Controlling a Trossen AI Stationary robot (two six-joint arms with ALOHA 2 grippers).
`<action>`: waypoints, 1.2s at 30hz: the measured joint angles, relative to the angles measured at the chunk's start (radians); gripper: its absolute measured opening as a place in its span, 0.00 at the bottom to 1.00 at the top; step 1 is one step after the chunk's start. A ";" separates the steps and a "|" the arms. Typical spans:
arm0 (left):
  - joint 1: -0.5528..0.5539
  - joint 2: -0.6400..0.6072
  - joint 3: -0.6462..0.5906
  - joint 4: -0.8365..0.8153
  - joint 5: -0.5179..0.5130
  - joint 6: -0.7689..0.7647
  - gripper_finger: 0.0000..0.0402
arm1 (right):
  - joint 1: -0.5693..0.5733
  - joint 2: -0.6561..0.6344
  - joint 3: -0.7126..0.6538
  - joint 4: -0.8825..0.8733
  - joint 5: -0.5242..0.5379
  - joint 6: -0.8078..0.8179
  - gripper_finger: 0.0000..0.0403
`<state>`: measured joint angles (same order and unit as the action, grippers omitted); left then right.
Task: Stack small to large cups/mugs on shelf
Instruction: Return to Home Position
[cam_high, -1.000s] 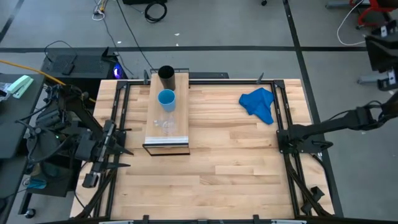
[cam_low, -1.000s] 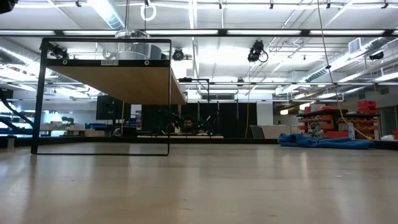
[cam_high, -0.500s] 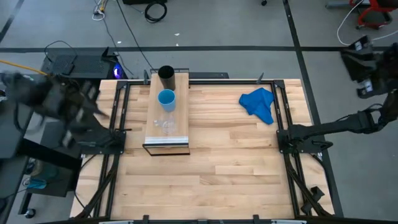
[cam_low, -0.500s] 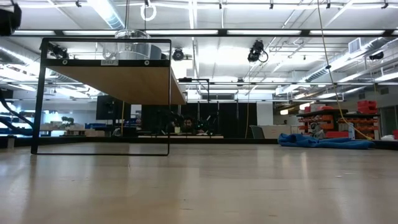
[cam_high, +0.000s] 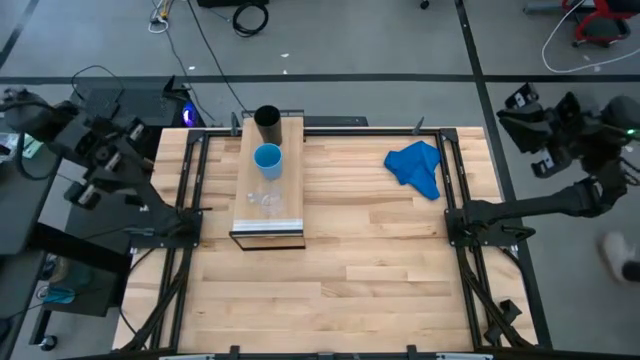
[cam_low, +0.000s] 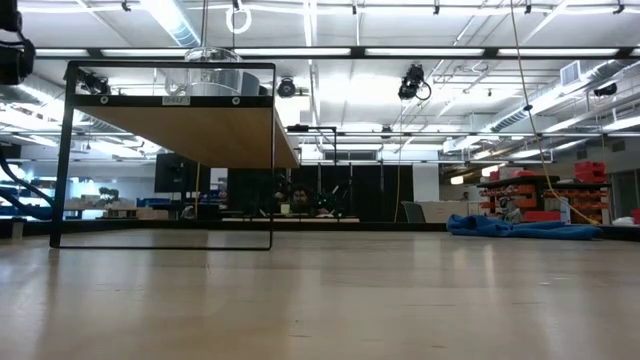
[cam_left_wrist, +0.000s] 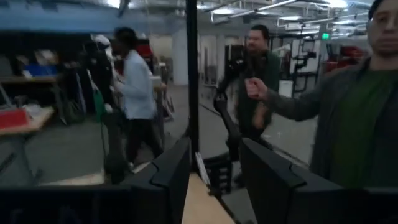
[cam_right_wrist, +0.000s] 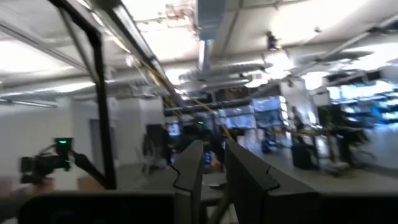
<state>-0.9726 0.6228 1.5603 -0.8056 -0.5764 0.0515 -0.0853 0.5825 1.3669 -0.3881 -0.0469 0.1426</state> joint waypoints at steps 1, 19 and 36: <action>-0.001 -0.009 -0.001 -0.011 0.001 -0.020 0.36 | 0.000 -0.008 -0.026 0.032 -0.016 0.006 0.19; -0.002 -0.450 -0.645 0.330 0.076 -0.090 0.37 | 0.001 -0.265 -0.467 0.281 -0.063 0.169 0.19; -0.002 -0.618 -1.040 0.496 0.079 -0.175 0.35 | 0.003 -0.410 -0.804 0.488 -0.063 0.308 0.19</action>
<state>-0.9749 0.0044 0.5205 -0.3092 -0.4973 -0.1230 -0.0823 0.1726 0.5627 0.0999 -0.1100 0.4503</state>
